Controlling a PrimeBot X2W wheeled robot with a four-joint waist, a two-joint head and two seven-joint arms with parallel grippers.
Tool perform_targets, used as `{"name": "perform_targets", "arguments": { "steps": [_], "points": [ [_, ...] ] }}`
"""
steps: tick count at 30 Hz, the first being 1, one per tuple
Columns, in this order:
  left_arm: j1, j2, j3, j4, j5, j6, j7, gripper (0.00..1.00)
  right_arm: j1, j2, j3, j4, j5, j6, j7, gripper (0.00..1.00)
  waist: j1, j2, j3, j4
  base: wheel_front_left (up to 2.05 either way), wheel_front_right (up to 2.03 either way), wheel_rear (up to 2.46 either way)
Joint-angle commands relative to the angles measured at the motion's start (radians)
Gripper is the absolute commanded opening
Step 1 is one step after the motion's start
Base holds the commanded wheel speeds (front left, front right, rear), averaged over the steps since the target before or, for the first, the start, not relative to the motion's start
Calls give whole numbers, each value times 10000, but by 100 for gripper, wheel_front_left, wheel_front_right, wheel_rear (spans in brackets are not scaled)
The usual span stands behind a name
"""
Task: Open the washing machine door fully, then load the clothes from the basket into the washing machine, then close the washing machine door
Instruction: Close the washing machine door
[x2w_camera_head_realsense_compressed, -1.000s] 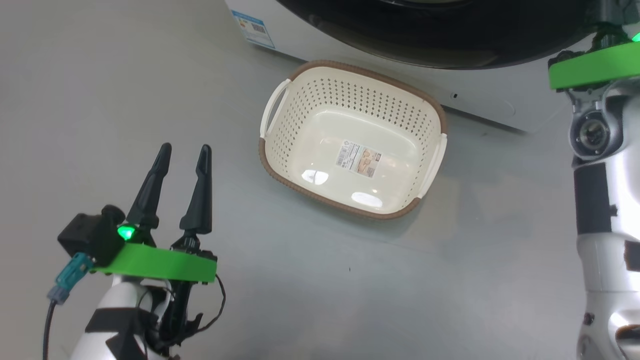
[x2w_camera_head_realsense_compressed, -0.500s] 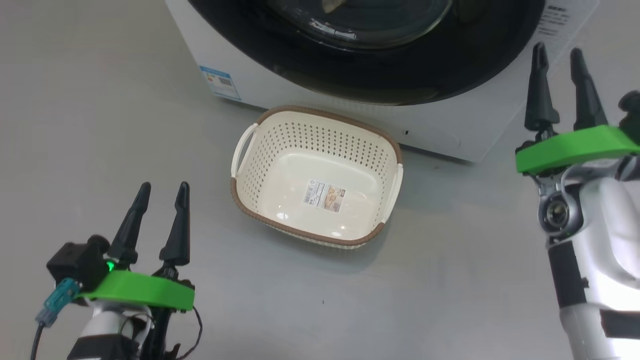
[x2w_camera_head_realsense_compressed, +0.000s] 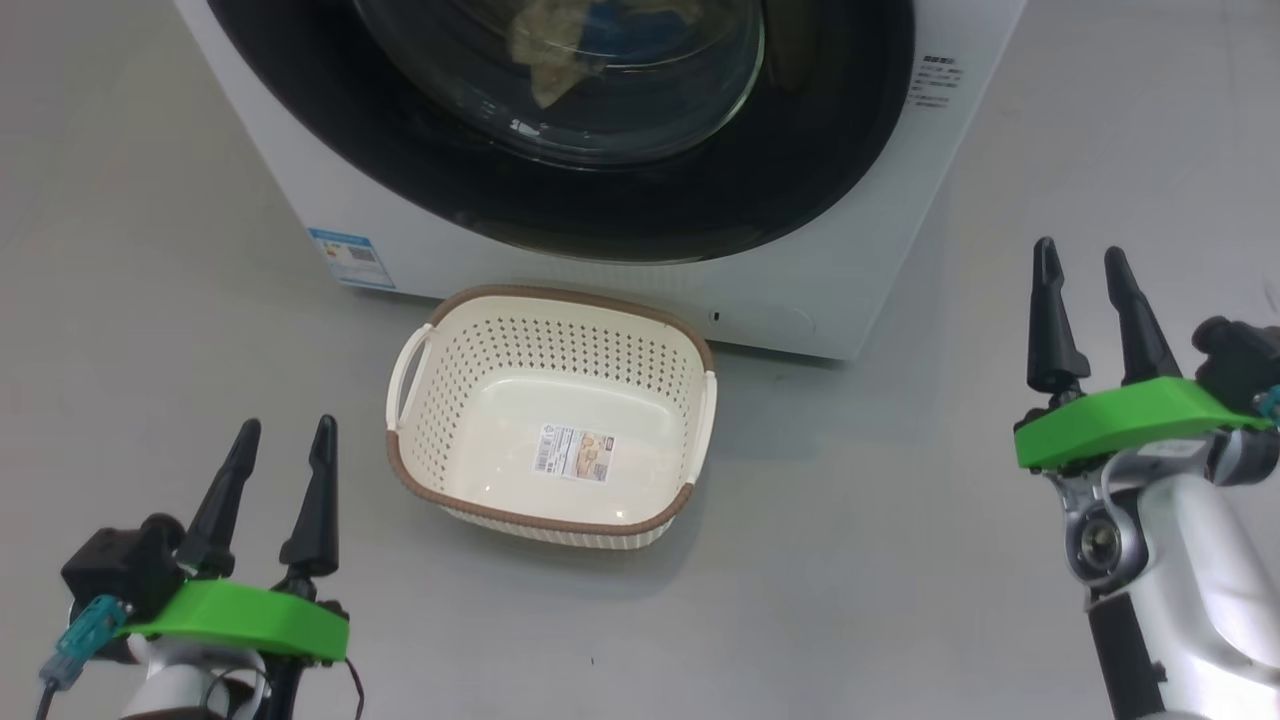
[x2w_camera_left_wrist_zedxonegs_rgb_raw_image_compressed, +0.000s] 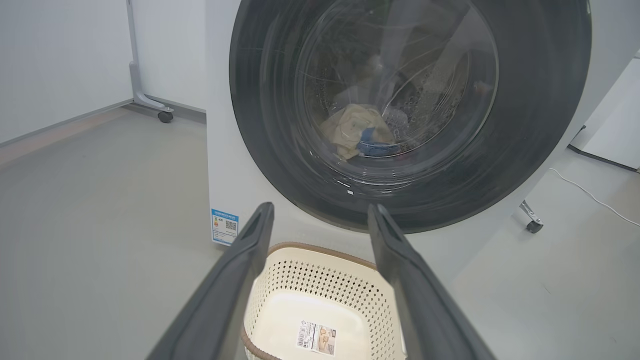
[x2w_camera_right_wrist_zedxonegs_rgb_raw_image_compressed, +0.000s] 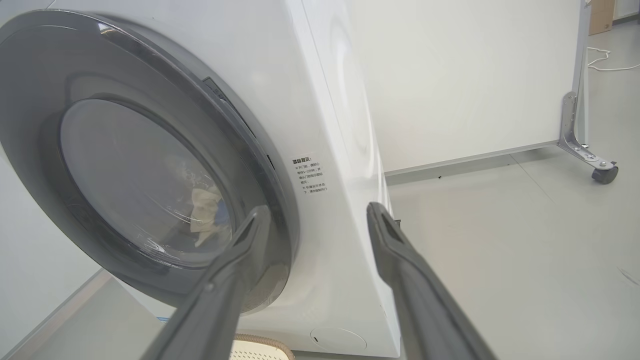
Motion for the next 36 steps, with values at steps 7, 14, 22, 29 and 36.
{"name": "perform_targets", "arguments": {
  "steps": [7, 14, 22, 29, 36],
  "points": [
    [-165, 507, 604, -45, 113, 4, -95, 100, 501, -33, 135, -471, -39, -29, -51, 100, 0, 0, -306, -695, 0, 0, 0],
    [-116, 628, 819, 57, 176, 4, -95, 100, 850, -70, 128, -531, -32, -29, -51, 100, 0, 0, -479, -1118, 0, 0, 0],
    [2, 759, 1064, 204, 272, 4, -95, 100, 1314, -149, 47, -678, -5, -29, -51, 100, 0, 0, -688, -1587, 0, 0, 0],
    [139, 789, 1345, 318, 424, 4, -95, 100, 1589, -165, -27, -765, 5, -29, -51, 100, 0, 0, -792, -1904, 0, 0, 0],
    [182, 808, 1490, 391, 585, 4, -95, 100, 1740, -178, -103, -864, -5, -29, -51, 100, 0, 0, -784, -2086, 0, 0, 0]
  ]
}}
